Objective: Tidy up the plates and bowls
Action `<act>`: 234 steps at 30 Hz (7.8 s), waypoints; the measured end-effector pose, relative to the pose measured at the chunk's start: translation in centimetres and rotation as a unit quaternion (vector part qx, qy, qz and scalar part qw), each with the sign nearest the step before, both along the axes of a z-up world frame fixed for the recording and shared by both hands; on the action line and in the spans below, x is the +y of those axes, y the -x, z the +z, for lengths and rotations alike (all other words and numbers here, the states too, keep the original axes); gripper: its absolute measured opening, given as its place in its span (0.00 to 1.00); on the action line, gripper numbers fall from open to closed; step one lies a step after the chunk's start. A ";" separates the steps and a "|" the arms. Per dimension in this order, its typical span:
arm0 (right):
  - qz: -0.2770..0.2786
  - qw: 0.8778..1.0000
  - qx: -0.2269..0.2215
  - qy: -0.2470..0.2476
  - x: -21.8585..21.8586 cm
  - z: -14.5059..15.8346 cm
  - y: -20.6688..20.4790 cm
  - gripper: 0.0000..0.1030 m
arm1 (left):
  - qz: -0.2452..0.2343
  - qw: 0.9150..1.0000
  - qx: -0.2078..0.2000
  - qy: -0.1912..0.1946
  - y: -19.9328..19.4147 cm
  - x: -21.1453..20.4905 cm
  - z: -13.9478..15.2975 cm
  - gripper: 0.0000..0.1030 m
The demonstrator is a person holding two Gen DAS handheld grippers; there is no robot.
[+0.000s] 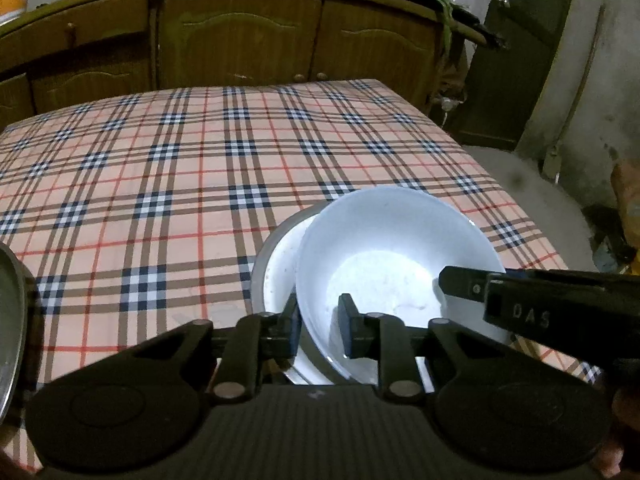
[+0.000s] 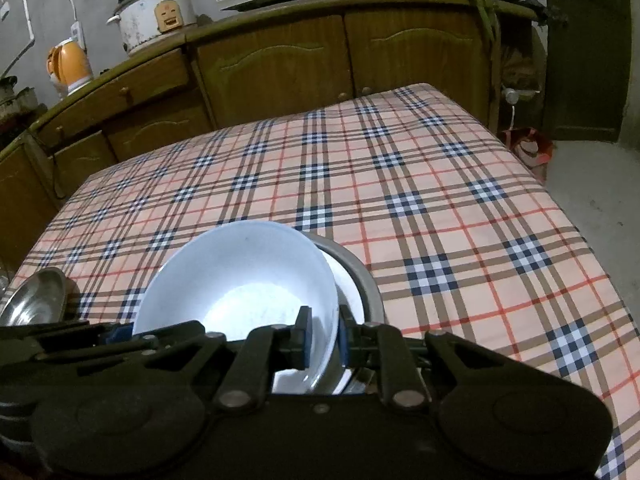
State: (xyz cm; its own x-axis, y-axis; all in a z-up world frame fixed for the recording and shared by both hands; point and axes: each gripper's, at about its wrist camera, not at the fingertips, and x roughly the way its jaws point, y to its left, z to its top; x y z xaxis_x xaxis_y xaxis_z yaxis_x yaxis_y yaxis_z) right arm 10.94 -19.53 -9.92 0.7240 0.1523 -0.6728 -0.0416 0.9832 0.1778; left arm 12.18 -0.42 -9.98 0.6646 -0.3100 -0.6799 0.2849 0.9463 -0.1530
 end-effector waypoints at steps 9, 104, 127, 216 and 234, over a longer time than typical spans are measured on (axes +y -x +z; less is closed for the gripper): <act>0.003 1.000 0.019 -0.013 -0.4 0.3 -0.5 0.17 | -0.018 1.000 0.008 -0.002 -0.1 0.1 0.0 0.24; 0.032 0.998 -0.013 -0.060 0.1 0.3 -1.3 0.60 | 0.032 0.997 -0.033 -0.060 -1.1 0.4 2.3 0.51; 0.184 0.981 -0.033 -0.053 16.4 5.0 0.5 0.60 | 0.176 0.981 -0.048 -0.064 5.0 15.2 6.2 0.51; 0.236 0.968 -0.079 0.018 22.0 5.1 12.8 0.78 | 0.294 0.947 -0.107 -0.067 16.2 18.6 7.8 1.00; 0.237 0.968 -0.079 0.017 22.1 5.1 12.6 0.78 | 0.292 0.948 -0.106 -0.064 16.2 18.5 7.8 1.00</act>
State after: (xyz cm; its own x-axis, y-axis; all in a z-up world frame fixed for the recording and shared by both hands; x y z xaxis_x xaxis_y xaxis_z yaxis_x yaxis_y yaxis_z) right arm -1.66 2.55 -4.84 0.6720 0.4728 -0.5700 -0.5139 0.8519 0.1008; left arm -4.00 18.04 -2.22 0.8232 0.2289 -0.5195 -0.2822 0.9590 -0.0246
